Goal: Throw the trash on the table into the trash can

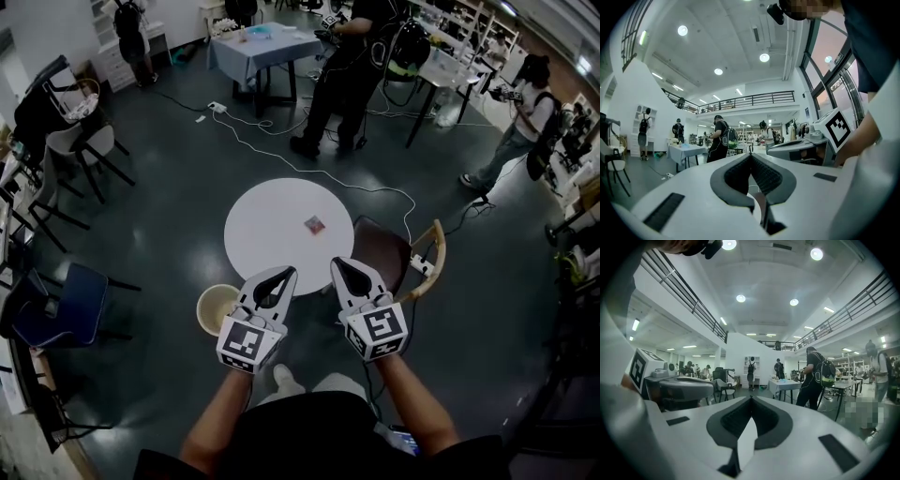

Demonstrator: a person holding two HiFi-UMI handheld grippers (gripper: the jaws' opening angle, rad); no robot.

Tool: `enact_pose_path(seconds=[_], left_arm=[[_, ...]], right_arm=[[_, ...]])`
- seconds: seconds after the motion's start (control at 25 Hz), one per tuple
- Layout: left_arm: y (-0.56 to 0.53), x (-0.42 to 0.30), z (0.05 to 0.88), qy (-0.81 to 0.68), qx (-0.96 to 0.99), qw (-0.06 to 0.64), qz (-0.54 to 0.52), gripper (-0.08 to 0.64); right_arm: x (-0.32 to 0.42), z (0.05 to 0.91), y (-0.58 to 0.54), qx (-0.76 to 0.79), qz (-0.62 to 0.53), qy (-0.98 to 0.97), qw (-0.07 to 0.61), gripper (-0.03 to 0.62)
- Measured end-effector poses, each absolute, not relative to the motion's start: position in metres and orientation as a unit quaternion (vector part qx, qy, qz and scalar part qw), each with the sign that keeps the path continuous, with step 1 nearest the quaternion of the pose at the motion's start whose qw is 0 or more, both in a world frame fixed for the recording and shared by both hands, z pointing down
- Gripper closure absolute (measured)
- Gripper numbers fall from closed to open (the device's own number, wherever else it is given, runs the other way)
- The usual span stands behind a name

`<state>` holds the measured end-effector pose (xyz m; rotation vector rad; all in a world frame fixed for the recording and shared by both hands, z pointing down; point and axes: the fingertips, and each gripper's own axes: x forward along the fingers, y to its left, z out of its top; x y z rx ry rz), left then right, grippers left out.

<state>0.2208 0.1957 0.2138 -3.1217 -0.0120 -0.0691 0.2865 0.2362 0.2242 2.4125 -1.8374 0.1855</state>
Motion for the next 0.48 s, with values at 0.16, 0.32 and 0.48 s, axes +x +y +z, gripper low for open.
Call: enact_pose_path(seconds=[0.16, 0.32, 0.48], left_arm=[[0.187, 0.229, 0.218, -0.012, -1.0, 0.005, -0.024, 0.545], [0.18, 0.24, 0.229, -0.015, -0.999, 0.002, -0.033, 0.545], [0.17, 0.254, 0.232, -0.014, -0.999, 0.005, -0.041, 0.545]], right_arm=[[0.295, 0.232, 0.226, 0.794, 0.069, -0.601, 0.059, 0.574], [0.308, 0.245, 0.219, 0.794, 0.079, -0.599, 0.063, 0.574], [0.327, 0.253, 0.206, 0.793, 0.083, -0.6, 0.063, 0.574]])
